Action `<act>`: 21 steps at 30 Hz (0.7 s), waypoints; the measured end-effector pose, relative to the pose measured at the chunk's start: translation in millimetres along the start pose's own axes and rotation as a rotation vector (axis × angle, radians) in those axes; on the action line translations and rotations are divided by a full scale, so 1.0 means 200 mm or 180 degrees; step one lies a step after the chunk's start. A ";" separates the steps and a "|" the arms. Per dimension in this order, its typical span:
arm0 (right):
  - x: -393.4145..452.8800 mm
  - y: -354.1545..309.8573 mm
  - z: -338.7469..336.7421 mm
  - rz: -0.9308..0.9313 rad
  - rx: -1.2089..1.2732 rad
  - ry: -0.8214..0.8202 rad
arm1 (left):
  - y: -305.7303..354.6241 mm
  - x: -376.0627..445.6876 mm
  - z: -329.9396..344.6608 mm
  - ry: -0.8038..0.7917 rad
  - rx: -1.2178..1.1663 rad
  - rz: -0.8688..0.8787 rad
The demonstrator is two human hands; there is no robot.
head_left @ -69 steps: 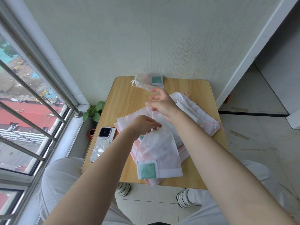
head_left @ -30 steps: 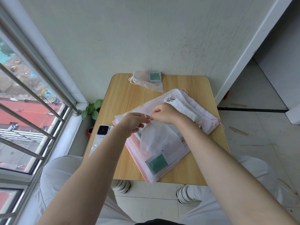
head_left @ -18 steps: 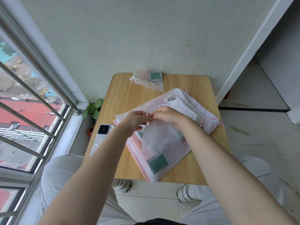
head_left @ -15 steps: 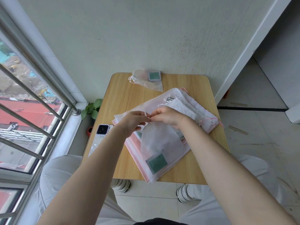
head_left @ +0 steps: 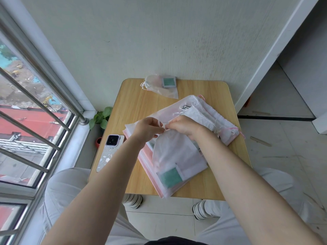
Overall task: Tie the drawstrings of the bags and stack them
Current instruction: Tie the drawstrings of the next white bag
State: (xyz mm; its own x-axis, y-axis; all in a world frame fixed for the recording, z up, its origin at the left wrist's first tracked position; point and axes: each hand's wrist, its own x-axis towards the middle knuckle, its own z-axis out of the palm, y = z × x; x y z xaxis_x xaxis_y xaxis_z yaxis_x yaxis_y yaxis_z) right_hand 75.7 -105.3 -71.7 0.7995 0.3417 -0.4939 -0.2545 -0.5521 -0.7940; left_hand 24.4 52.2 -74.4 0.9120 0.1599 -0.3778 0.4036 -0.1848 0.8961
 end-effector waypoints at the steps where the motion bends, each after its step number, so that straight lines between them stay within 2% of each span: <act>1: 0.00 0.00 0.00 0.0035 0.0069 0.0025 | -0.01 0.00 0.01 0.0117 0.0039 0.0077; 4: -0.01 0.00 0.01 0.0164 0.0266 0.0017 | -0.03 0.00 0.04 0.0407 0.0366 0.0443; 8: -0.04 0.00 0.00 0.0265 0.0564 -0.0138 | -0.04 -0.02 0.06 0.0475 0.0661 0.0801; 15: -0.06 0.02 -0.03 0.0321 0.0900 -0.0355 | -0.04 -0.02 0.07 0.0470 0.0643 0.0785; 21: -0.05 0.02 -0.03 0.0271 0.0691 -0.0388 | -0.03 0.01 0.05 0.0370 0.0698 0.0739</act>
State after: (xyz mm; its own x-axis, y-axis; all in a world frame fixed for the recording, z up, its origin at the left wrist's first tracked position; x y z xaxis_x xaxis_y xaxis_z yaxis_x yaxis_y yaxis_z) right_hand 69.4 -116.9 -67.8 0.7023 0.3973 -0.5907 -0.4393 -0.4111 -0.7987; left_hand 23.8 44.2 -82.5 0.9720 0.1962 -0.1291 0.2038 -0.4314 0.8789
